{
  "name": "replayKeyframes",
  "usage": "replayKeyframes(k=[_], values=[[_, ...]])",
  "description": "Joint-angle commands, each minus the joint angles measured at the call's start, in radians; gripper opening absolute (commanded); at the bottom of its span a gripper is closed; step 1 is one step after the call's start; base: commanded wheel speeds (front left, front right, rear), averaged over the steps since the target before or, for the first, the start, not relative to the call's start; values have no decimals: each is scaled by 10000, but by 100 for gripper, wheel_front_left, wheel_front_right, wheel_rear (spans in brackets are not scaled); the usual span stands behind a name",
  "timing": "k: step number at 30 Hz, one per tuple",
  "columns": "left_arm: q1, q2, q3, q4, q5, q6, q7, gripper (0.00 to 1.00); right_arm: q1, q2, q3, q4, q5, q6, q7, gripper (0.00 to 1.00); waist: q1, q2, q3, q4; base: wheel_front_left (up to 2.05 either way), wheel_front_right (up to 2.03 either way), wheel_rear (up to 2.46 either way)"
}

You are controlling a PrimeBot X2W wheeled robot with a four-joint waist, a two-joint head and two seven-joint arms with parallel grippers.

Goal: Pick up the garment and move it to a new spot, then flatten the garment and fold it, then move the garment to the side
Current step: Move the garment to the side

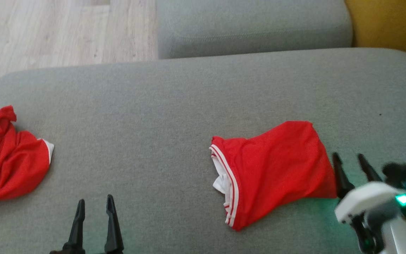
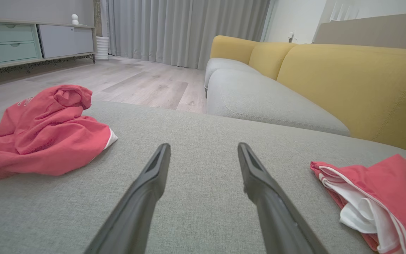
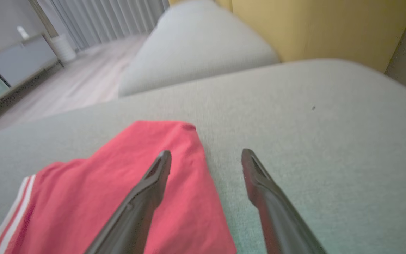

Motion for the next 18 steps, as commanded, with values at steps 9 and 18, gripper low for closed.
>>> replayKeyframes(k=[9,18], values=[[-822,-53,-16,-257,59,-73,-95,100,-2405,-482,307,2153,289,69,2799,100,0,0,590,600,0,0,0],[-967,-53,-41,-273,44,-59,-95,100,-3355,-498,449,3854,1155,69,3763,0,0,0,852,868,0,0,0]])
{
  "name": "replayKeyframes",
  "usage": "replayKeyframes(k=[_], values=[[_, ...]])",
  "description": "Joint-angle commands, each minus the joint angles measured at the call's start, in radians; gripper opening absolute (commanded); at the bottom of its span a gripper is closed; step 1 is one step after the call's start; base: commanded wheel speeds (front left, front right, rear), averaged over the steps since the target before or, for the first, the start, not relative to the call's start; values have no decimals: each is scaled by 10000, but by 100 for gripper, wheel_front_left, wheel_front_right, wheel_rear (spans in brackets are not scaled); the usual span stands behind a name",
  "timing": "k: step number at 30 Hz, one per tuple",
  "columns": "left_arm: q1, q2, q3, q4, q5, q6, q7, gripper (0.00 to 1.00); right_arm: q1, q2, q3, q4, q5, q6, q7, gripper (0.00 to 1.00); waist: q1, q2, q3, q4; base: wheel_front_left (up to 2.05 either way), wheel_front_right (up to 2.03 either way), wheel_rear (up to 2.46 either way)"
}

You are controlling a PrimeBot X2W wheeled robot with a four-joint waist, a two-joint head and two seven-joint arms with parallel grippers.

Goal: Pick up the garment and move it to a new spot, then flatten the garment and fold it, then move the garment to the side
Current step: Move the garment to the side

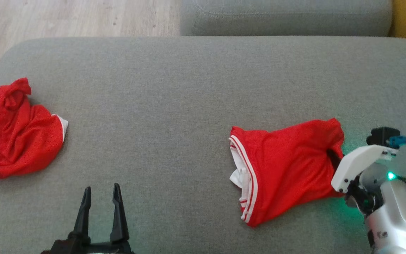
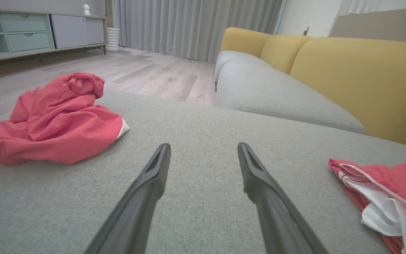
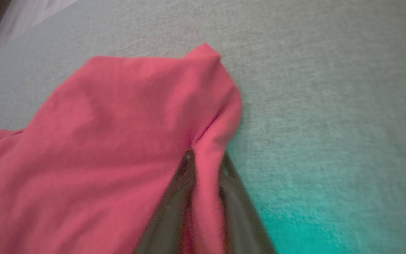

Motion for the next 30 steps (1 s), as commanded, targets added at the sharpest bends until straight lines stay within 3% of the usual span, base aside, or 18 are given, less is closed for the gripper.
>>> replayKeyframes(k=[1,8,16,20,26,30], values=[[-459,-51,272,-327,19,55,-95,100,-352,-73,342,-112,232,69,71,0,-1,0,106,-60,0,0,0],[-770,-51,366,-505,261,-75,-95,100,-1923,-1065,1,92,-224,69,-695,0,-1,0,989,-989,0,0,0],[-1479,21,126,-489,1146,-735,-95,100,-4066,-2099,-1766,1421,-1606,69,-2166,0,-1,0,2132,-1632,0,0,0],[-1529,110,117,-586,1393,-851,-95,100,-4793,-2604,-2573,2116,-2719,69,-2743,0,-1,0,2523,-1718,0,0,0],[-1256,130,242,-685,1516,-863,-95,100,-5566,-2791,-3673,2598,-4627,69,-3314,0,-1,0,2728,-1899,0,0,0],[-1227,124,261,-700,1550,-883,-95,100,-5721,-2544,-3967,2716,-5146,69,-3369,0,-1,0,2697,-1972,0,0,0]])
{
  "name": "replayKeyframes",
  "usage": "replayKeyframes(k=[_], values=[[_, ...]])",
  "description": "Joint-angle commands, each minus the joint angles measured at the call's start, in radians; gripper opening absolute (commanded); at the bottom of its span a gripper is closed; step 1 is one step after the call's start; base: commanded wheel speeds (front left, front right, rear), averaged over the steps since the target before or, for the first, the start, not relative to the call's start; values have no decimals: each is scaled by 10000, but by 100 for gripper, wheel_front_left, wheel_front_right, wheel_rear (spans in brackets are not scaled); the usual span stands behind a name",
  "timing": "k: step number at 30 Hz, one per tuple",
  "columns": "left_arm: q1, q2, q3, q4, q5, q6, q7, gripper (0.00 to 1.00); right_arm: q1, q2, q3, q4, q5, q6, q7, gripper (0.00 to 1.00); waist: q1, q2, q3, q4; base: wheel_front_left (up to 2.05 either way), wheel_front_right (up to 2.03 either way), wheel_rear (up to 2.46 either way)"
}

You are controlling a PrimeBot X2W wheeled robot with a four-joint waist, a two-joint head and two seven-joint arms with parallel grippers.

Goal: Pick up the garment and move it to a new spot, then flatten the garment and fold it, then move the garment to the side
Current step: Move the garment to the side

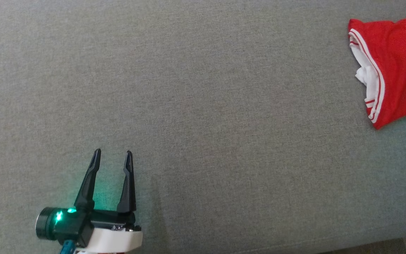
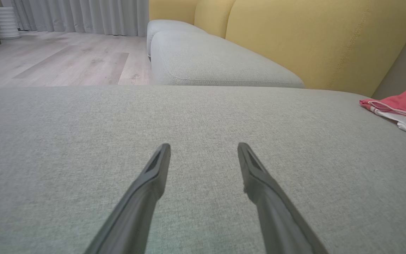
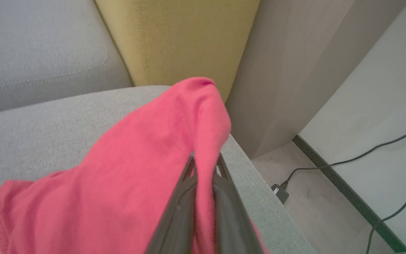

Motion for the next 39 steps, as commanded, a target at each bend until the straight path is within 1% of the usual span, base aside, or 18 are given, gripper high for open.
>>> replayKeyframes(k=[1,3,4,5,6,7,8,12,16,19,22,24,27,31,33,36,39], values=[[40,58,298,-332,145,-3,-93,100,-256,-71,27,-390,-362,67,-188,0,0,0,4,-37,0,0,0],[4,51,294,-338,161,-5,-93,100,-267,22,-232,-483,-762,67,-242,0,0,0,2,-61,0,0,0],[-9,49,290,-330,167,-9,-93,100,-260,99,-363,-520,-933,67,-249,9,0,0,-10,-66,0,0,0],[-15,46,287,-324,171,-12,-93,100,-249,181,-486,-557,-1090,67,-250,38,0,0,-28,-70,0,0,0],[-9,43,295,-320,168,-12,-93,100,-224,258,-580,-605,-1264,67,-252,71,0,0,-48,-77,0,0,0],[5,41,312,-319,161,-8,-93,100,-200,343,-658,-655,-1421,67,-257,100,0,0,-67,-88,0,0,0],[5,41,312,-319,161,-8,-93,100,-200,343,-658,-655,-1421,67,-257,100,0,0,-67,-88,0,0,0],[85,23,349,-271,130,25,-93,100,-68,702,-776,-1007,-1989,67,-422,100,0,0,-231,-143,0,0,0],[115,-9,373,-246,20,54,-93,100,135,1082,-535,-1509,-2130,67,-954,100,0,0,-584,-174,0,0,0],[135,-43,384,-224,-119,128,-93,100,389,1344,-108,-2007,-1845,67,-1594,100,0,0,-959,-154,0,0,0],[161,-72,432,-161,-294,221,-93,100,917,1692,582,-2758,-1269,67,-2295,100,0,0,-1397,-78,0,0,0],[198,-87,494,-106,-446,301,-93,100,1518,1928,1125,-3461,-733,67,-2653,100,0,0,-1727,26,0,0,0],[290,-102,616,-24,-665,411,-93,100,2828,2233,1903,-4938,194,67,-2877,100,0,0,-2182,222,0,0,0],[509,-109,820,71,-947,578,-93,100,4964,2423,2432,-7137,1140,67,-2849,100,0,0,-2677,480,0,0,0],[650,-111,901,141,-1038,636,-93,100,5938,2505,2627,-7976,1473,67,-2826,100,0,0,-2884,594,0,0,0],[878,-112,989,295,-1119,613,-93,100,7218,2714,2700,-8782,1703,67,-2867,100,0,0,-3241,755,0,0,0],[1155,-112,1127,487,-1107,577,-93,100,8303,3041,2796,-9079,1946,67,-3023,100,0,0,-3569,836,0,0,0]])
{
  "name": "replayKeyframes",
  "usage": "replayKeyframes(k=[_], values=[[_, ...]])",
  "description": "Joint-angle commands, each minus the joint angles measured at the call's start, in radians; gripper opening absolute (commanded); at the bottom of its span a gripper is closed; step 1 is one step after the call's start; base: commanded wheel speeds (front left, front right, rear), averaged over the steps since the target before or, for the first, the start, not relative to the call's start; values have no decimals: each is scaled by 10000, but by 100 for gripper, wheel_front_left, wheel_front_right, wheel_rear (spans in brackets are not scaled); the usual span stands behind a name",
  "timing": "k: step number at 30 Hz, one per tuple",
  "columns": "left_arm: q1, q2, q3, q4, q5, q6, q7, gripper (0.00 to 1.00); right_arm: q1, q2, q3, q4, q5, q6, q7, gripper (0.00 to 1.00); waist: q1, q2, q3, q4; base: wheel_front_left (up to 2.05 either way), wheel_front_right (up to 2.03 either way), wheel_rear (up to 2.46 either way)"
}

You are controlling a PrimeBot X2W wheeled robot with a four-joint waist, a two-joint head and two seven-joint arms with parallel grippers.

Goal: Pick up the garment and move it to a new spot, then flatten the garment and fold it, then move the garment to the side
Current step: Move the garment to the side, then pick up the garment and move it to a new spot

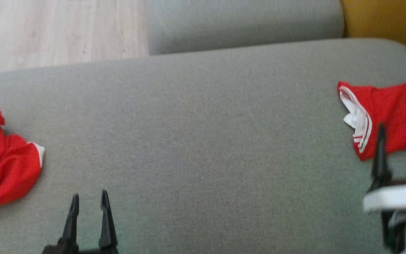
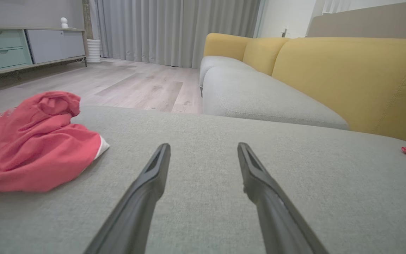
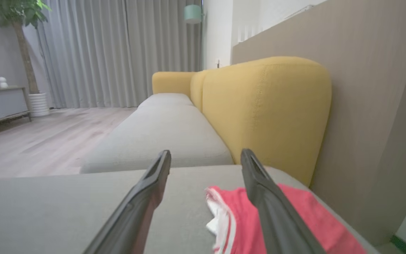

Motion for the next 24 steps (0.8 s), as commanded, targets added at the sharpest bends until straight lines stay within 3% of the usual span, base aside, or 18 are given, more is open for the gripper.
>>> replayKeyframes(k=[1,9,24], values=[[-73,-40,400,-198,-5,-32,-95,100,159,16,377,-369,79,67,-155,100,2,0,-327,154,0,0,0],[268,-40,502,307,167,-225,-95,100,1548,179,1402,374,-112,67,-567,100,2,0,-630,328,0,0,0],[176,-41,488,436,216,-328,-95,100,1568,187,1506,471,321,67,-658,100,2,0,-587,540,0,0,0]])
